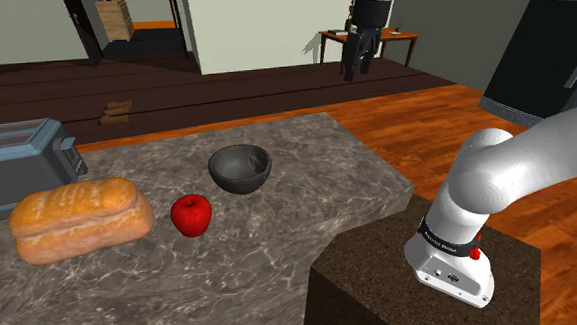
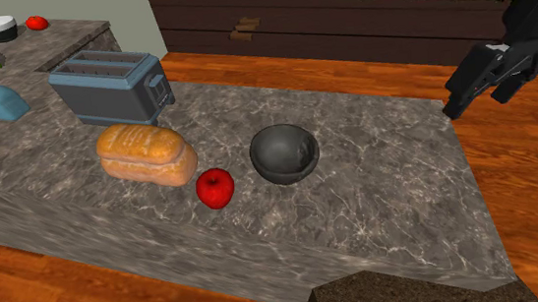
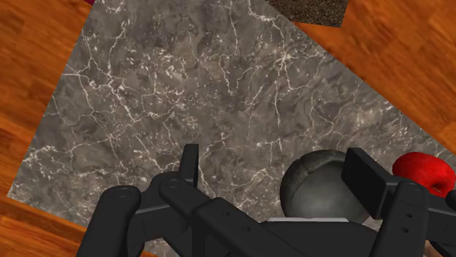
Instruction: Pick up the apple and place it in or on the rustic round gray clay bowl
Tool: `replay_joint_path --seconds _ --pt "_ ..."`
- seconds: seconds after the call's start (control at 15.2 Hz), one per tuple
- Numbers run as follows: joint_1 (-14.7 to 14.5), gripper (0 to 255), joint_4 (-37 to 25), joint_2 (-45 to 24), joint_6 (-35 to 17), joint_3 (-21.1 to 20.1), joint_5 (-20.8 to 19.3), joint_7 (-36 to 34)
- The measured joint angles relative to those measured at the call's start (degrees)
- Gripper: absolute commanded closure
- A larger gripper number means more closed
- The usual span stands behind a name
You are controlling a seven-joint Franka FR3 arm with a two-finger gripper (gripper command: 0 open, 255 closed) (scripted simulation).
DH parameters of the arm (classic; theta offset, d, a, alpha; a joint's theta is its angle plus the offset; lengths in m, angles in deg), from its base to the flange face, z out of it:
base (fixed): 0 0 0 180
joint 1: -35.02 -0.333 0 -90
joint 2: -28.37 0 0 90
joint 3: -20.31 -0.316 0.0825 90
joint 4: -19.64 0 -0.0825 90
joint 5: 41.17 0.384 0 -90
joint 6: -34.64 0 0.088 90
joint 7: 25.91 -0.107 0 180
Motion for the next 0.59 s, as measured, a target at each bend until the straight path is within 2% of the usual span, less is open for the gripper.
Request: replay_joint_path --seconds 0.13,0.59 --pt "-0.1 0 0.0 -0.4 -0.3 -0.4 0.3 -0.5" --pt "-2.2 0 -1.0 -7.7 -5.6 -7.3 3.9 -8.2"
